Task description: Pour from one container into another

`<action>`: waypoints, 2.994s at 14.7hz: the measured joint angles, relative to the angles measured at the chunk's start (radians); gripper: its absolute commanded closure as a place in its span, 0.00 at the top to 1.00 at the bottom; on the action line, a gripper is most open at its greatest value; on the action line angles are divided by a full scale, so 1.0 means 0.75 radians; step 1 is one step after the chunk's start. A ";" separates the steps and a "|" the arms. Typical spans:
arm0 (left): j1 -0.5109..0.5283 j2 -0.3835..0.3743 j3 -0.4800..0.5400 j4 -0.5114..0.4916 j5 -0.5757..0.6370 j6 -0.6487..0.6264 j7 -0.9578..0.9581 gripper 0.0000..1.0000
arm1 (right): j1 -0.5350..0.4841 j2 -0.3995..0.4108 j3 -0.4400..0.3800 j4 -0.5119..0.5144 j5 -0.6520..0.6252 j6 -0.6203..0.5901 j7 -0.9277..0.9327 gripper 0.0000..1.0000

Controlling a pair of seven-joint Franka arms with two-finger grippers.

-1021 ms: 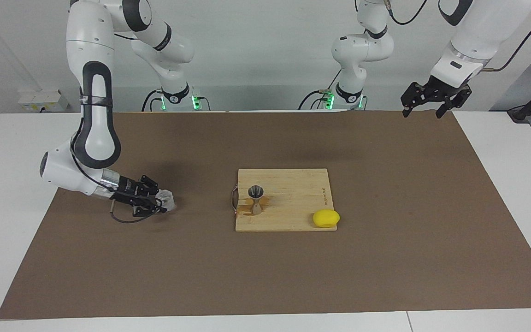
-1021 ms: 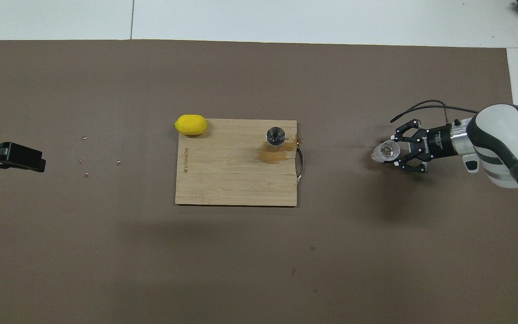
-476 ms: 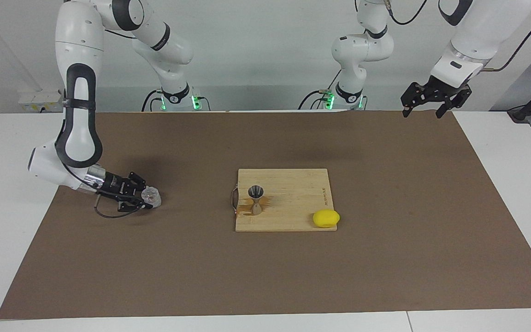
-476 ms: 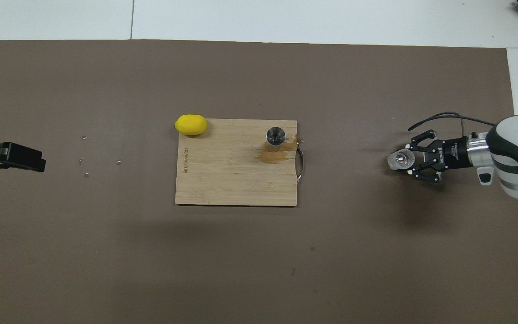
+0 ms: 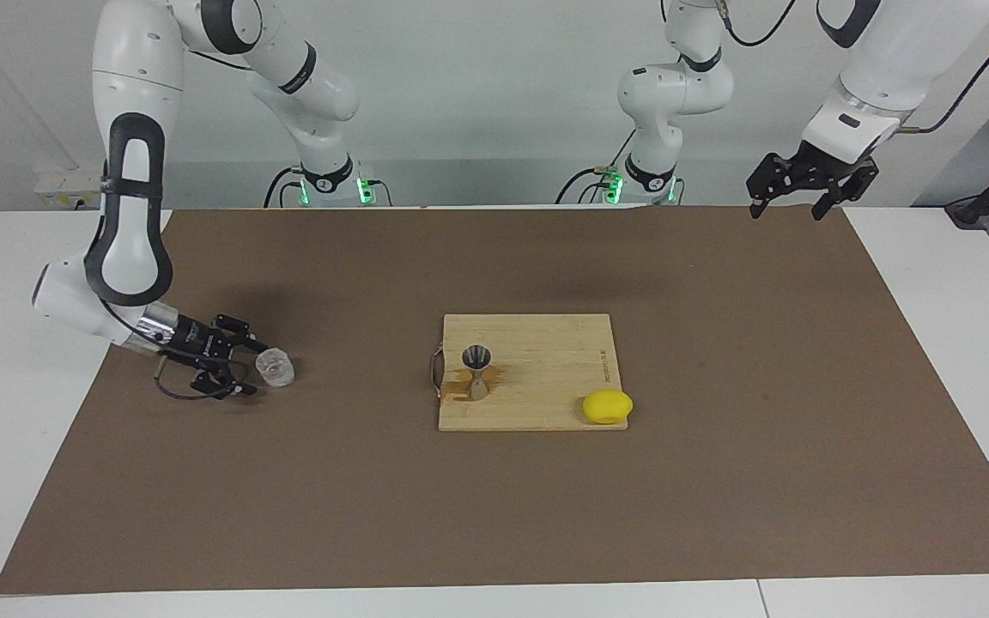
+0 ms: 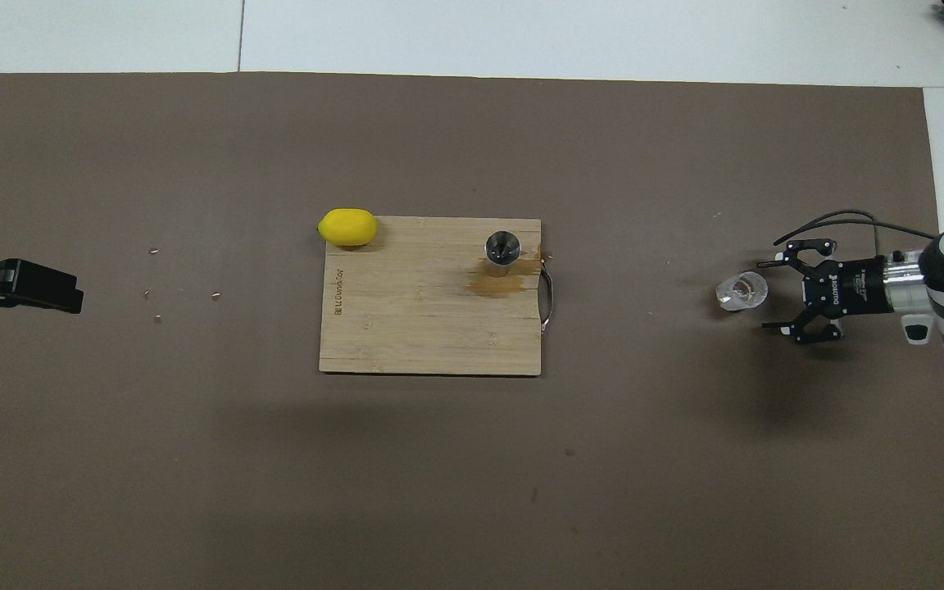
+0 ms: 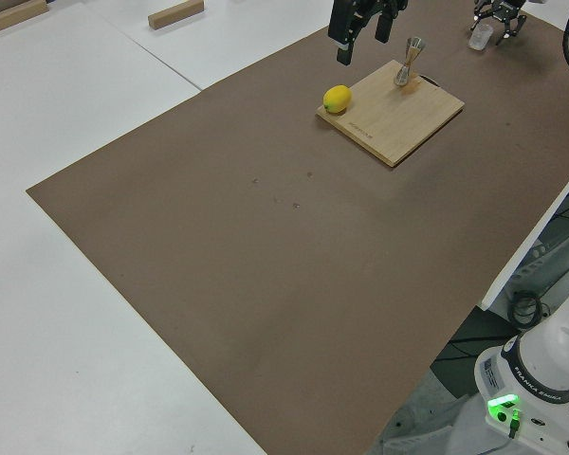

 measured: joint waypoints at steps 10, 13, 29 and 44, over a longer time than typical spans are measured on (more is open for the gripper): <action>0.000 0.000 0.000 0.000 0.000 0.000 0.000 1.00 | 0.097 -0.284 0.013 -0.046 -0.638 -0.082 -0.520 0.99; 0.000 0.000 0.000 0.000 0.000 0.000 0.000 1.00 | 0.234 -0.300 0.016 -0.042 -0.784 -0.076 -0.534 0.99; 0.000 0.000 0.000 0.000 0.000 0.000 0.000 1.00 | 0.511 -0.488 0.030 0.414 -0.936 -0.446 -0.535 0.99; 0.000 0.000 0.000 0.000 0.000 0.000 0.000 1.00 | 0.543 -0.483 0.060 0.535 -0.978 -0.609 -0.515 0.99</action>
